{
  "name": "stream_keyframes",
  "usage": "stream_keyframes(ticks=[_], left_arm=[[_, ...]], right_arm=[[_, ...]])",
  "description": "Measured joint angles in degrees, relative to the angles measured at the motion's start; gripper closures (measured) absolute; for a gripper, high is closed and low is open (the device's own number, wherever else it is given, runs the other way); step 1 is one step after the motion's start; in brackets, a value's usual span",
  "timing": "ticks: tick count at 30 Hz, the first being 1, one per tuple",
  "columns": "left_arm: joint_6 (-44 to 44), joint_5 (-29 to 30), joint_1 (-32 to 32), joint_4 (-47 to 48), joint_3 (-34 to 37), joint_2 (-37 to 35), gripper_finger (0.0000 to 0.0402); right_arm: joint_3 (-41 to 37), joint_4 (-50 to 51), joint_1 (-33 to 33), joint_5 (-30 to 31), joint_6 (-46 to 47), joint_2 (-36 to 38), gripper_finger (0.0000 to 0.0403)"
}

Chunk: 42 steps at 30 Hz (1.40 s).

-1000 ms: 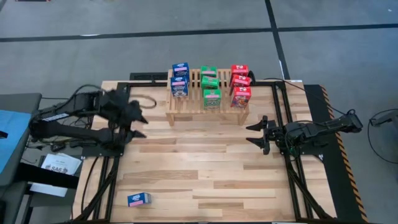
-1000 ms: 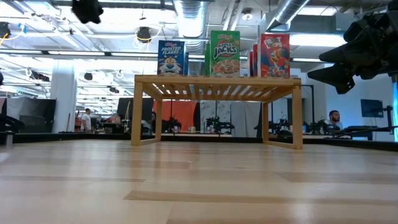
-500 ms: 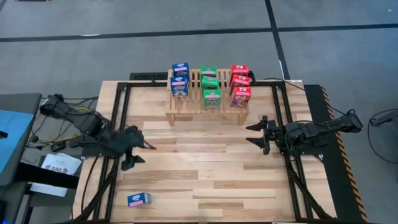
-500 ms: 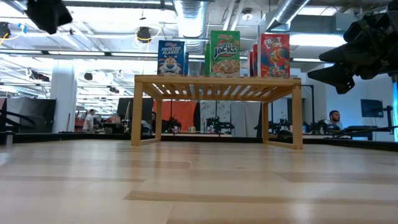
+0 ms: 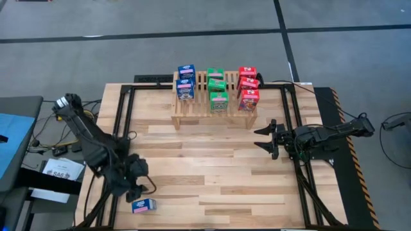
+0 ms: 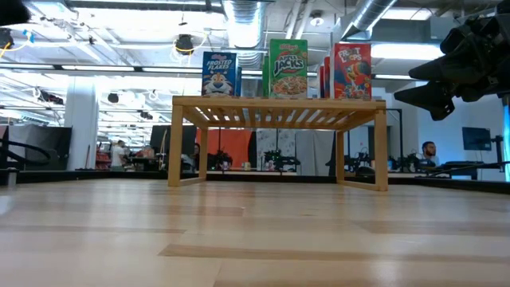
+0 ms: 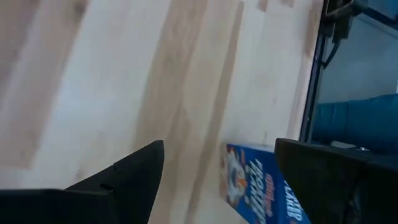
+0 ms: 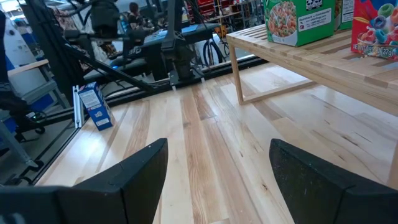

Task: Stack cereal on shelf
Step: Put the blue cereal box on the shelf aligned with the other blue cereal box

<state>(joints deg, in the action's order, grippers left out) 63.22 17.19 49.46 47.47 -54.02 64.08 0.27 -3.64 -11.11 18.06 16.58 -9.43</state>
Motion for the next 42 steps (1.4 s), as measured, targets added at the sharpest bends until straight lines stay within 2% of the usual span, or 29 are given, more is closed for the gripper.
stream_keyframes(ticks=[8, 24, 35, 42], left_arm=[[11.0, 1.5, 7.1, -0.5, -2.6, 4.5, 0.0086], [16.7, 1.5, 12.5, 0.1, -9.0, 15.6, 0.0028], [17.6, 1.2, 13.2, -2.9, -9.0, 20.6, 0.0033], [17.3, -0.2, 13.1, -3.2, -9.0, 25.7, 0.0052]], right_arm=[[0.0, 0.0, 0.0, 0.0, 0.0, 0.0, 0.0096], [0.0, 0.0, 0.0, 0.0, 0.0, 0.0, 0.0096], [0.0, 0.0, 0.0, 0.0, 0.0, 0.0, 0.0096], [0.0, 0.0, 0.0, 0.0, 0.0, 0.0, 0.0096]])
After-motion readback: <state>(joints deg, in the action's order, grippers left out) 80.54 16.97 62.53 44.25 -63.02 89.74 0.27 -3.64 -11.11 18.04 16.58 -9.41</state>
